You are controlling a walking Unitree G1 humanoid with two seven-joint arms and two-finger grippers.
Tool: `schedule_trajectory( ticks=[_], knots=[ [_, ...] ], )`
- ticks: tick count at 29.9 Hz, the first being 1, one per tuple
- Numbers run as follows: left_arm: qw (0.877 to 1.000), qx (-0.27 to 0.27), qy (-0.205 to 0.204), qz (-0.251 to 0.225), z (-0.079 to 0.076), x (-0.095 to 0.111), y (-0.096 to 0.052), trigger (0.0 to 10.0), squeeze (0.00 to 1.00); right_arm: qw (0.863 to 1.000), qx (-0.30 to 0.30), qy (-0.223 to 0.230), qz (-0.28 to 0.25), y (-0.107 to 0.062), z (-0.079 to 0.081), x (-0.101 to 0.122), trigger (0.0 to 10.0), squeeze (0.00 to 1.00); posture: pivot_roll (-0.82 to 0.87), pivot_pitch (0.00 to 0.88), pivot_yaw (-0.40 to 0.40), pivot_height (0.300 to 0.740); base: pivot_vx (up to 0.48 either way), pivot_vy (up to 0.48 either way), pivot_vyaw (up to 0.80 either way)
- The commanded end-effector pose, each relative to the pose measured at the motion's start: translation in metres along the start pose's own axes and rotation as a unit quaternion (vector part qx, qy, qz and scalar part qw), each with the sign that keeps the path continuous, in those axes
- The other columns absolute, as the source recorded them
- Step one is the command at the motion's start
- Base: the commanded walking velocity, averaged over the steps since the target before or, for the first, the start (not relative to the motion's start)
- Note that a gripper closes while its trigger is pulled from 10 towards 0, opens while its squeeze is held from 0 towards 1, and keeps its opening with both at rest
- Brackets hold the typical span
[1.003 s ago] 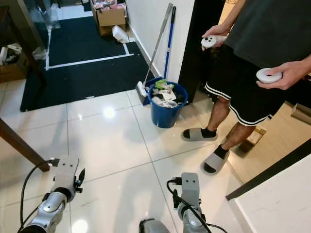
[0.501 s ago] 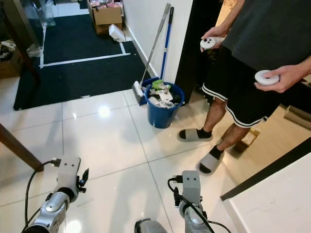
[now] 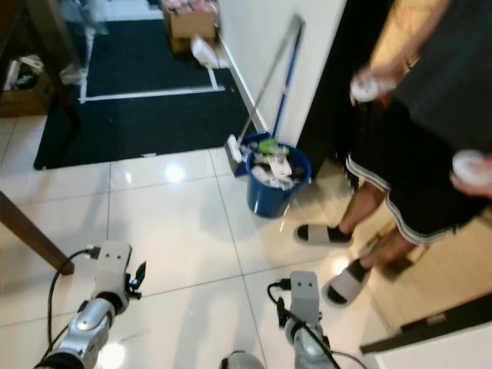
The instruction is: Setting the table
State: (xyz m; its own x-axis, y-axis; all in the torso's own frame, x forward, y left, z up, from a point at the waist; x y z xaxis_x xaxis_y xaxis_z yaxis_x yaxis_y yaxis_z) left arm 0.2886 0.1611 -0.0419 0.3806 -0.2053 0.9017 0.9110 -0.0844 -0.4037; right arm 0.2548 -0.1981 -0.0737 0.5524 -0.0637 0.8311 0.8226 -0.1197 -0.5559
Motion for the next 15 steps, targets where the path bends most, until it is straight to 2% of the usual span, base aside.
schedule_trajectory(
  ticks=[1,15],
  knots=[
    [1.000,0.005,-0.003,0.013,0.0041,-0.0080,-0.0035,10.0,0.00,1.000,0.005,0.002,0.019,-0.0043,0.0039,-0.0128,10.0,0.00,0.05,0.021,0.037,0.740,0.322,0.000,0.00],
    [1.000,0.011,-0.006,0.012,0.0077,-0.0073,-0.0035,10.0,0.00,1.000,0.019,-0.008,0.020,-0.0038,0.0093,-0.0122,10.0,0.00,0.05,0.031,0.031,0.740,0.323,0.000,0.00]
  ],
)
Point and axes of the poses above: a point about 5 cm out from each wrist's last joint towards the gripper, its own y axis pointing out of the wrist towards the gripper, its own x axis along the axis of the wrist's last joint, z = x × y, the point moved 4 cm from there along y, pointing out of the wrist towards the gripper, and after that the axes turned 6 degrees about y, right-handed, at the moved point
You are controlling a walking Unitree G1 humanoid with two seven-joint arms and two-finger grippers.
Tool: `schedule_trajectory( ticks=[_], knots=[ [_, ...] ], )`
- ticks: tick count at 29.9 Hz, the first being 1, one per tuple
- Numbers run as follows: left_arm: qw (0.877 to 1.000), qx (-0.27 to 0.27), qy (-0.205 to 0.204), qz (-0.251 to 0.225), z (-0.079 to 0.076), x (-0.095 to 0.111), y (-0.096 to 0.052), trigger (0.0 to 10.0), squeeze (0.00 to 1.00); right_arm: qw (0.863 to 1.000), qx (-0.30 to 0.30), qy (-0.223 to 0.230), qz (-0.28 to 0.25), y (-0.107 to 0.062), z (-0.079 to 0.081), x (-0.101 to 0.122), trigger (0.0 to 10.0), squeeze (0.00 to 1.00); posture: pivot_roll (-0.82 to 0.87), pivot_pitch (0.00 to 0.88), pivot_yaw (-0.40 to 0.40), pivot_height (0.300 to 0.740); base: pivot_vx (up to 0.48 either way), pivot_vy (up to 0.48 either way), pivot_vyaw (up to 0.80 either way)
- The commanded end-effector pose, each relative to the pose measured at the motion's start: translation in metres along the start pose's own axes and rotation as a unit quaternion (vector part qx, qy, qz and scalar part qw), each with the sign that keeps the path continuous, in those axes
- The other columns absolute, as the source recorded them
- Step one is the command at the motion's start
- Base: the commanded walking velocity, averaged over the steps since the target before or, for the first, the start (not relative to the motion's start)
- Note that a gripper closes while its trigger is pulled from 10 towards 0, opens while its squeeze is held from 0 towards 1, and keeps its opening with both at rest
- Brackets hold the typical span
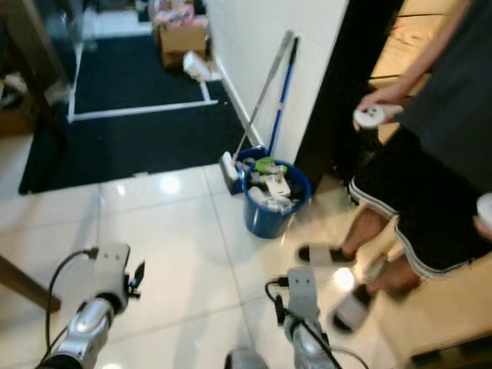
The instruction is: Setting the table
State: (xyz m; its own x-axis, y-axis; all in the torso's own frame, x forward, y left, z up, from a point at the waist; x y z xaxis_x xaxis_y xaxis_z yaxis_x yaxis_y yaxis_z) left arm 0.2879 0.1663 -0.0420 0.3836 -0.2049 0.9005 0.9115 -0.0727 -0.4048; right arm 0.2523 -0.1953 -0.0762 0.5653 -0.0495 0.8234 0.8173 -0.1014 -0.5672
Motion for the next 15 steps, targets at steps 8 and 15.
schedule_trajectory(
  ticks=[8,15],
  knots=[
    [1.000,0.006,-0.006,0.011,0.0029,-0.0071,-0.0032,10.0,0.00,1.000,0.016,-0.008,0.011,-0.0025,0.0081,-0.0076,10.0,0.00,0.05,0.031,0.032,0.740,0.323,0.000,0.26],
    [1.000,0.006,-0.007,0.012,0.0020,-0.0074,-0.0033,10.0,0.00,1.000,0.016,-0.012,0.011,-0.0025,0.0079,-0.0075,10.0,0.00,0.05,0.032,0.029,0.740,0.323,0.000,0.80]
  ],
)
Point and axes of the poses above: a point about 5 cm out from each wrist's last joint towards the gripper, its own y axis pointing out of the wrist towards the gripper, its own x axis along the axis of the wrist's last joint, z = x × y, the point moved 4 cm from there along y, pointing out of the wrist towards the gripper, and after that the axes turned 6 degrees about y, right-handed, at the moved point
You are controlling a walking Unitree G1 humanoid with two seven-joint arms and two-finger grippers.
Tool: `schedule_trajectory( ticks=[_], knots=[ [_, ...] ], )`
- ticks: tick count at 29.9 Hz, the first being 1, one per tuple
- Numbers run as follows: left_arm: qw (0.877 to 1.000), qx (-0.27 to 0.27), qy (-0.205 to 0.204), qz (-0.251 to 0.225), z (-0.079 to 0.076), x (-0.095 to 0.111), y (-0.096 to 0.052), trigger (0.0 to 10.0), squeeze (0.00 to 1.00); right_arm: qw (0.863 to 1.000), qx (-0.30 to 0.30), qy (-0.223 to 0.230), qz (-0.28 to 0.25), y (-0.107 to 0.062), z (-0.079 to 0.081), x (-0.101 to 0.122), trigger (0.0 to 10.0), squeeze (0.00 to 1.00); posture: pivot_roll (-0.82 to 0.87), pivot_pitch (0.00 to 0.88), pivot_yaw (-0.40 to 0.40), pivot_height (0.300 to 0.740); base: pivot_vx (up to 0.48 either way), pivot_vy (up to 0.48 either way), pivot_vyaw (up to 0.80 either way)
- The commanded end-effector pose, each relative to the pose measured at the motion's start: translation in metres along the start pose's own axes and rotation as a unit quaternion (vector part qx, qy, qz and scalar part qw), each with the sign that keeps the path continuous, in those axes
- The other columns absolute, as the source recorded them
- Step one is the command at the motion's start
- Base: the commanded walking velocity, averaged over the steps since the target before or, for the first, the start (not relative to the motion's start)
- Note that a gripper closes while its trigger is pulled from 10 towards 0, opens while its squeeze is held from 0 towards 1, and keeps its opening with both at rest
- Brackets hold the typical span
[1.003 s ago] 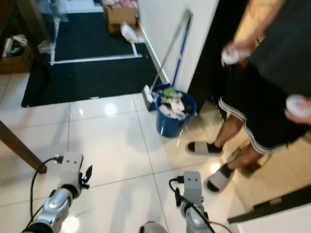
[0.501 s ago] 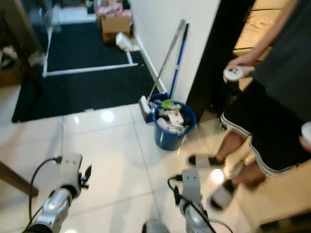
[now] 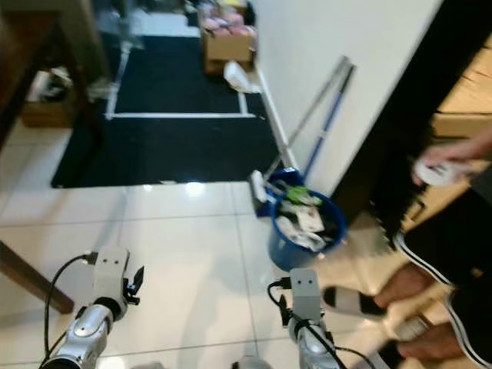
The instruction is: Setting the table
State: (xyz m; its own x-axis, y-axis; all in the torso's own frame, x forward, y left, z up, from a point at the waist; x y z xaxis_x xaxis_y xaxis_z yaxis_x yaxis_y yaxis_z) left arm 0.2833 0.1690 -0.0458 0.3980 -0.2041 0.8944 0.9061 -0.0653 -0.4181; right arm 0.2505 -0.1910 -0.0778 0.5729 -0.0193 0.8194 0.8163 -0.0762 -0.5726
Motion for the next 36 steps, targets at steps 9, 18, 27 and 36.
schedule_trajectory(
  ticks=[9,18,27,36],
  knots=[
    [1.000,0.000,-0.005,0.005,-0.001,-0.002,0.000,10.0,0.00,1.000,-0.011,0.020,0.010,-0.002,-0.002,-0.007,10.0,0.00,0.05,0.033,0.031,0.740,0.320,0.000,0.00],
    [1.000,-0.005,-0.002,0.006,-0.003,-0.003,-0.001,10.0,0.00,1.000,-0.014,0.021,0.012,-0.003,-0.003,-0.009,10.0,0.00,0.04,0.034,0.033,0.740,0.315,0.000,0.00],
    [1.000,-0.010,-0.001,0.010,-0.008,-0.006,-0.002,10.0,0.00,0.999,-0.019,0.022,0.016,-0.004,-0.006,-0.011,10.0,0.00,0.03,0.039,0.035,0.740,0.309,0.000,0.00],
    [1.000,-0.012,0.000,0.013,-0.009,-0.010,-0.004,10.0,0.00,0.999,-0.020,0.021,0.022,-0.006,-0.005,-0.016,10.0,0.00,0.03,0.040,0.034,0.740,0.307,0.000,0.00]
  ],
)
Point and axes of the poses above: a point about 5 cm out from each wrist's last joint towards the gripper, its own y axis pointing out of the wrist towards the gripper, its own x axis along the axis of the wrist's last joint, z = x × y, the point moved 4 cm from there along y, pointing out of the wrist towards the gripper, and after that the axes turned 6 degrees about y, right-handed, at the moved point
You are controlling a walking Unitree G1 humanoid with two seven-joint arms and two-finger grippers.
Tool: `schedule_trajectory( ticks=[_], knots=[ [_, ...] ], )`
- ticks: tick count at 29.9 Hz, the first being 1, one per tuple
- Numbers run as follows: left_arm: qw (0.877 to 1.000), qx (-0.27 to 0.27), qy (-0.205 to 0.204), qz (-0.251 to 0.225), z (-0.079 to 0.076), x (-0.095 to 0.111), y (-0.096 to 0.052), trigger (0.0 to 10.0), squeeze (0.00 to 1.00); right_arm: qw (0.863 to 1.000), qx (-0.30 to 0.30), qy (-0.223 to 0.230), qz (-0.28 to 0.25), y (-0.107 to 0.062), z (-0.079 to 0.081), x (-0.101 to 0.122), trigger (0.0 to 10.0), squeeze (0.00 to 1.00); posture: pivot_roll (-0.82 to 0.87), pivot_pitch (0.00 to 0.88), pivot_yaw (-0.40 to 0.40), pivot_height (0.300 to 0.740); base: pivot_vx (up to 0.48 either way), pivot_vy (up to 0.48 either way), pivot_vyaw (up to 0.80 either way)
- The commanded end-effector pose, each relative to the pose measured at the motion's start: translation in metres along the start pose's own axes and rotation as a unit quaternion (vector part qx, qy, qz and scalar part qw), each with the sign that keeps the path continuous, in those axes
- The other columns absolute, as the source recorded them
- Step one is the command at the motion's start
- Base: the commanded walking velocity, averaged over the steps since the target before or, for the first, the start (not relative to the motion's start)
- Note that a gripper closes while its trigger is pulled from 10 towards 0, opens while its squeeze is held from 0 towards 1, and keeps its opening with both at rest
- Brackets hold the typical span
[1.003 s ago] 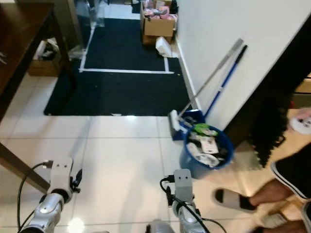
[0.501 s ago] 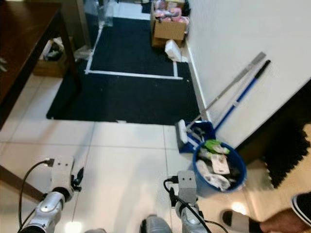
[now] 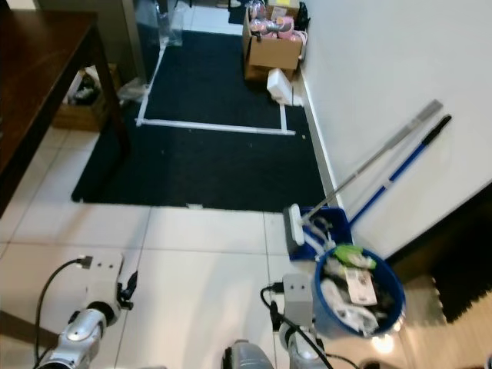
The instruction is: Setting the table
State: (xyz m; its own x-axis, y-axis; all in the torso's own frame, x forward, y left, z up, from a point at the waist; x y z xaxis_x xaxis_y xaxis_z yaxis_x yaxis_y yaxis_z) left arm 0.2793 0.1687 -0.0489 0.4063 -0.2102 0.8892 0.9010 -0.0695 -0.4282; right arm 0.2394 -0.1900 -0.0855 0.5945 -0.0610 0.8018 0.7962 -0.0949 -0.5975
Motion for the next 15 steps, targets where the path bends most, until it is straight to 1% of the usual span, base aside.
schedule_trajectory(
  ticks=[1,15],
  knots=[
    [1.000,-0.009,-0.003,0.009,-0.0074,-0.0053,-0.0020,10.0,0.00,1.000,-0.010,0.001,0.007,-0.0013,-0.0061,-0.0037,10.0,0.00,0.03,0.039,0.033,0.740,0.307,0.000,0.00],
    [1.000,-0.009,-0.003,0.010,-0.0075,-0.0060,-0.0022,10.0,0.00,1.000,-0.012,-0.004,0.007,-0.0015,-0.0102,-0.0035,10.0,0.00,0.02,0.034,0.029,0.740,0.309,0.000,0.00]
  ],
)
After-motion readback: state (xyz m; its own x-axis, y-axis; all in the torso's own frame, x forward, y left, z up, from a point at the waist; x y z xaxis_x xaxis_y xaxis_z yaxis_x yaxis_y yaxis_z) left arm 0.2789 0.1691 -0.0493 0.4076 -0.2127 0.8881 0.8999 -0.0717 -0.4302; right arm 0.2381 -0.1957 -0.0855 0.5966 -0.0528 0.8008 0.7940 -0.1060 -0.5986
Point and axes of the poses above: a point about 5 cm out from each wrist's last joint towards the gripper, its own y axis pointing out of the wrist towards the gripper, its own x axis along the axis of the wrist's last joint, z = x × y, the point moved 4 cm from there along y, pointing out of the wrist towards the gripper, and after that the axes turned 6 degrees about y, right-handed, at the moved point
